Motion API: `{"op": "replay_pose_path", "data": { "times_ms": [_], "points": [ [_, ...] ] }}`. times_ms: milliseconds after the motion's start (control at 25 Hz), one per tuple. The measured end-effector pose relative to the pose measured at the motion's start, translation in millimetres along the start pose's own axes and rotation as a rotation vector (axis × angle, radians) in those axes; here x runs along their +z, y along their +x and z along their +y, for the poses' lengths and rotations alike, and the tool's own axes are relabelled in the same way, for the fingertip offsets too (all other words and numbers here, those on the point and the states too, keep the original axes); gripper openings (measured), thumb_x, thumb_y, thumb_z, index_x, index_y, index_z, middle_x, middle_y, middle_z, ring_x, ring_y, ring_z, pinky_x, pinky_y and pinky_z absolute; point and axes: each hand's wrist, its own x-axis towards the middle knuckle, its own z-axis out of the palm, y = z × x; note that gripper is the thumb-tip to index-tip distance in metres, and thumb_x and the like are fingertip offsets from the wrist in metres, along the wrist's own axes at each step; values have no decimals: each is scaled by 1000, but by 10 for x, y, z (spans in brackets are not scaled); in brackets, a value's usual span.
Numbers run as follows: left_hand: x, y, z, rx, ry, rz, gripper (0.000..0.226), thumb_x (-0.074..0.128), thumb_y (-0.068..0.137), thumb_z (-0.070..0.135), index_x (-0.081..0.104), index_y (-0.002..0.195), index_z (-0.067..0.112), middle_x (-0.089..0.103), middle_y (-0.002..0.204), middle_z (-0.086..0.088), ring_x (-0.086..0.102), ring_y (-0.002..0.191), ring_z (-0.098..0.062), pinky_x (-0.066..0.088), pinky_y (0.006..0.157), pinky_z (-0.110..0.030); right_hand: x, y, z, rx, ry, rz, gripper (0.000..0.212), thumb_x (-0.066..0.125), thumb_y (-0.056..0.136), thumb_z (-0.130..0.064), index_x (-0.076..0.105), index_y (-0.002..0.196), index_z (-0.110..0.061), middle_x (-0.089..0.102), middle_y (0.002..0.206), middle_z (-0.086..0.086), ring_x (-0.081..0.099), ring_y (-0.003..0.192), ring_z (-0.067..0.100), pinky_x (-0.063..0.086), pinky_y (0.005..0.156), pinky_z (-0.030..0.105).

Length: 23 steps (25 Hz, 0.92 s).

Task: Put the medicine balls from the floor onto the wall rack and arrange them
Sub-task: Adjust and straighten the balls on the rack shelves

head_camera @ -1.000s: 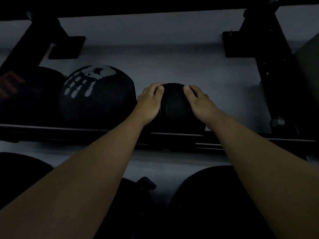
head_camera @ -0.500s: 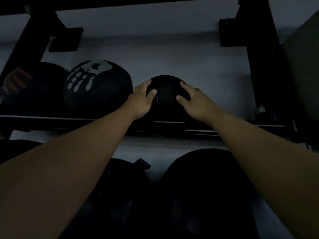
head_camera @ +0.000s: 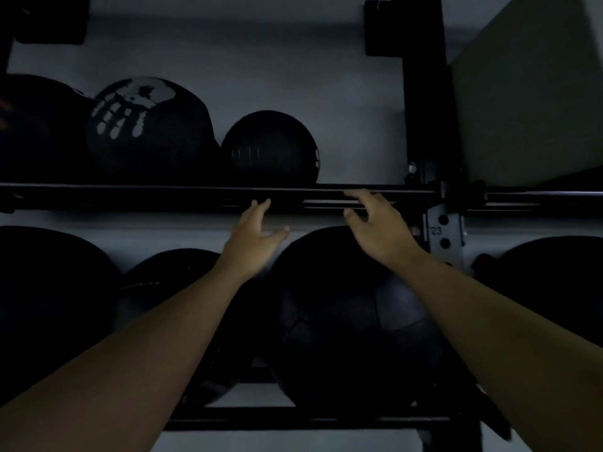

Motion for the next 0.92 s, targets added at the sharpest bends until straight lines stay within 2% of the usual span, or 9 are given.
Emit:
{"op": "replay_pose_path", "data": {
  "times_ms": [80,160,320,400,520,760,920],
  "points": [
    [143,-220,-67,-106,-23,-134,79,55,98,62,25,164,33,15,176,4,21,161,-23,22,128,-41,-34,-270,61,141,-90,-56,48,46,104,-41,44,151,-30,43,154,9,36,144,32,33,117,45],
    [274,-408,-123,-182,-53,-240,85,51,95,71,22,166,33,17,176,4,22,160,-24,24,128,-45,0,-548,131,276,-189,-103,57,42,102,-54,34,155,-36,30,163,10,24,151,37,25,121,56],
    [490,-654,-105,-228,-182,-190,99,60,85,76,17,165,37,11,176,3,20,161,-26,24,129,-53,54,-911,271,471,-139,-92,85,38,89,-80,11,161,-44,2,174,6,0,158,41,12,121,70],
    [531,-667,-53,-250,-207,-147,115,63,70,87,20,164,38,15,175,3,25,159,-28,29,127,-55,55,-938,328,551,-59,-78,101,40,78,-90,4,161,-45,-2,174,7,-3,157,45,12,120,72],
    [631,-567,-37,-266,-206,-76,122,63,58,96,24,161,44,20,173,5,27,158,-29,32,125,-56,124,-919,442,531,-54,-49,105,37,71,-96,3,159,-49,-1,173,8,-3,157,45,9,119,74],
    [916,-503,-127,-273,-189,141,98,58,58,98,41,145,54,41,159,4,40,147,-31,34,121,-58,231,-744,645,442,-51,18,100,32,76,-94,11,160,-43,11,169,14,7,155,46,7,121,68],
    [1004,-515,-76,-330,-195,179,96,55,59,96,42,144,53,40,158,4,36,148,-33,32,121,-59,198,-613,758,359,-81,-6,93,32,82,-89,20,159,-38,20,164,17,18,151,44,12,121,62]
  ]
}}
